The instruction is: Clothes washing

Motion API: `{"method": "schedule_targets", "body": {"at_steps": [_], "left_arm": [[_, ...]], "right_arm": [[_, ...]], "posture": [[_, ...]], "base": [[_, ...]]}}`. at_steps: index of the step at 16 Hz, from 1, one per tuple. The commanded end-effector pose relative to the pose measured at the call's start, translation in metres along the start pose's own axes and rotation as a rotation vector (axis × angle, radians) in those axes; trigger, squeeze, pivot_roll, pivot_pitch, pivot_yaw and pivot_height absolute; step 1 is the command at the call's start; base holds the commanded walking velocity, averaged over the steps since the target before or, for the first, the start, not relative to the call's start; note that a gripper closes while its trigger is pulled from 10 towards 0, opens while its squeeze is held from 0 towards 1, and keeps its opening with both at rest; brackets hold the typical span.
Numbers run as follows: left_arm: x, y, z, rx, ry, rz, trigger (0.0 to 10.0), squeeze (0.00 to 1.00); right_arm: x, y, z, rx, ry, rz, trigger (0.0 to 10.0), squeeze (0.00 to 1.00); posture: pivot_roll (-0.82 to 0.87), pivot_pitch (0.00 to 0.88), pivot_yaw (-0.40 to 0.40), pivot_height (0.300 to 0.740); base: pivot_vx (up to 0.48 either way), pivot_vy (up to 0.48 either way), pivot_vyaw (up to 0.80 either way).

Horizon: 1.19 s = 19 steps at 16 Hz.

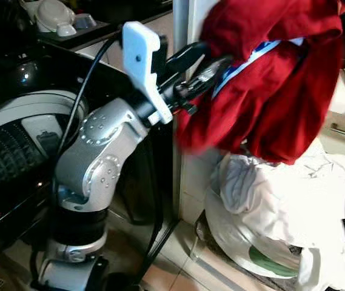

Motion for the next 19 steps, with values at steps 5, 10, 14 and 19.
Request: {"method": "schedule_targets", "body": {"at_steps": [5, 10, 14, 19], "left_arm": [[0.006, -0.028, 0.006, -0.226, -0.094, -0.135, 10.0, 0.00], [0.001, -0.061, -0.018, -0.218, 0.024, -0.298, 10.0, 0.00], [0.004, -0.057, -0.038, -0.150, 0.123, -0.239, 10.0, 0.00], [0.013, -0.054, -0.057, -0.079, 0.216, -0.152, 10.0, 0.00]], "right_arm": [[0.000, 0.034, -0.021, 0.090, 0.056, 0.108, 0.0, 0.00], [0.000, 0.038, -0.026, 0.132, 0.062, 0.097, 0.0, 0.00], [0.000, 0.042, -0.030, 0.158, 0.067, 0.098, 0.0, 0.00], [0.002, 0.044, -0.037, 0.186, 0.085, 0.092, 0.0, 0.00]], "posture": [[-0.09, 0.000, 0.018, 0.740], [-0.09, 0.000, 0.018, 0.740], [-0.09, 0.000, 0.022, 0.740], [-0.09, 0.000, 0.019, 0.740]], "base": [[0.000, 0.000, 0.00], [0.000, 0.000, 0.00], [0.000, 0.000, 0.00], [0.000, 0.000, 0.00]]}}
Point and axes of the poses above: a point about 5 cm out from each wrist's last joint towards the gripper, its own x axis pointing out of the wrist towards the gripper, its own z axis along the axis of the wrist's last joint, y = z × x, the point moved 5 cm from there along x, pointing out of the wrist towards the gripper, and after that the axes turned 4 degrees about x, right-handed, at the moved point
